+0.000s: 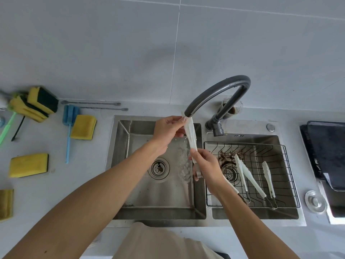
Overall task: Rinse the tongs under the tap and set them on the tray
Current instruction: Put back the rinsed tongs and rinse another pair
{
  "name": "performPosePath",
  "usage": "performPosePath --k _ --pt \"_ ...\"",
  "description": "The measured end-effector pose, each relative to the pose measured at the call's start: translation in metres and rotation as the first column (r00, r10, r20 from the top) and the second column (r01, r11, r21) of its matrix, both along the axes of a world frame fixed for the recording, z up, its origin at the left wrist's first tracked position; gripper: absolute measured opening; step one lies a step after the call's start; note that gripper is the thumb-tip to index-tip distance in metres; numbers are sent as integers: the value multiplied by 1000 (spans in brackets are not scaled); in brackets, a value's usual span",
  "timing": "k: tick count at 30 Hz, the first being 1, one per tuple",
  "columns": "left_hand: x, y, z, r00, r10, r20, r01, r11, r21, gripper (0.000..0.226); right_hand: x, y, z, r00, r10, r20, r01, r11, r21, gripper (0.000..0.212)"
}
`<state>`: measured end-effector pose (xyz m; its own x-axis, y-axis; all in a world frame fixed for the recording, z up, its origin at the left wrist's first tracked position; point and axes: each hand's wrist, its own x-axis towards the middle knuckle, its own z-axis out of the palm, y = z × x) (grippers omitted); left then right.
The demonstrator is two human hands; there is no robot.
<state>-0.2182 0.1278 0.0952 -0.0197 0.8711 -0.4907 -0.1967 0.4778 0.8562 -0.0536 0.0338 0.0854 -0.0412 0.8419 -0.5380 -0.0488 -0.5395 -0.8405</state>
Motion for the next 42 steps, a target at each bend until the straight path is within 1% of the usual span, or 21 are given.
performPosePath --k 2,5,6,7,9,11,12,15,17,19,22,24,27,31,34,37,38,40,42 --pt "-2 -4 0 1000 13 -6 -13 1000 3 10 0 -2 -1 1000 -11 19 10 1000 12 44" --pt "-4 -11 -4 999 52 4 -52 998 -19 42 1 -1 -1 999 -25 22 24 999 31 30" --pt "-5 -13 -6 999 36 6 -36 999 -28 47 2 -1 -1 1000 -15 25 14 999 39 27" --pt "-6 -15 -6 1000 13 20 -12 999 -33 45 2 -1 1 1000 -3 28 1 999 48 23" --pt "-6 -19 -4 994 -15 106 21 999 -50 37 1 -2 4 1000 10 25 -12 998 60 17" --pt "-6 -20 0 981 -22 192 34 997 -63 38 0 -3 7 1000 4 13 -5 999 54 15" --pt "-5 -20 2 978 -28 206 40 998 -57 38 0 -3 8 1000 -4 0 4 999 48 15" --pt "-3 -16 11 981 -33 190 41 998 -41 28 -1 -4 10 998 -30 -52 32 999 36 16" --pt "-2 -15 14 984 -28 174 32 999 -21 17 0 -4 13 998 -25 -63 27 999 42 18" --pt "-3 -14 17 988 -9 154 12 1000 -14 12 1 -4 15 997 -9 -75 12 999 46 20" --pt "-5 -16 16 995 24 101 -25 1000 7 17 4 -7 12 996 25 -90 -22 999 30 21" --pt "-8 -20 14 995 46 93 -49 999 23 17 4 -11 10 995 41 -88 -40 999 14 20" --pt "-12 -28 9 995 64 71 -67 997 42 24 5 -19 4 995 59 -76 -58 998 15 17" --pt "-14 -33 10 992 95 77 -97 995 20 18 4 -23 0 998 56 -37 -55 998 43 14" --pt "-12 -32 11 988 123 94 -124 992 4 17 8 -23 -4 993 58 104 -72 988 133 17" --pt "-2 -33 6 985 131 108 -130 991 -12 31 18 -26 -6 945 14 326 -88 973 215 28" --pt "3 -34 3 985 132 110 -130 991 -24 34 22 -27 -6 909 -4 417 -101 968 230 35" --pt "17 -39 -2 987 120 107 -115 992 -55 36 35 -32 -9 803 -41 595 -124 964 234 50" --pt "39 -46 -8 991 79 108 -69 993 -93 36 54 -39 -14 688 -61 724 -150 963 224 53"
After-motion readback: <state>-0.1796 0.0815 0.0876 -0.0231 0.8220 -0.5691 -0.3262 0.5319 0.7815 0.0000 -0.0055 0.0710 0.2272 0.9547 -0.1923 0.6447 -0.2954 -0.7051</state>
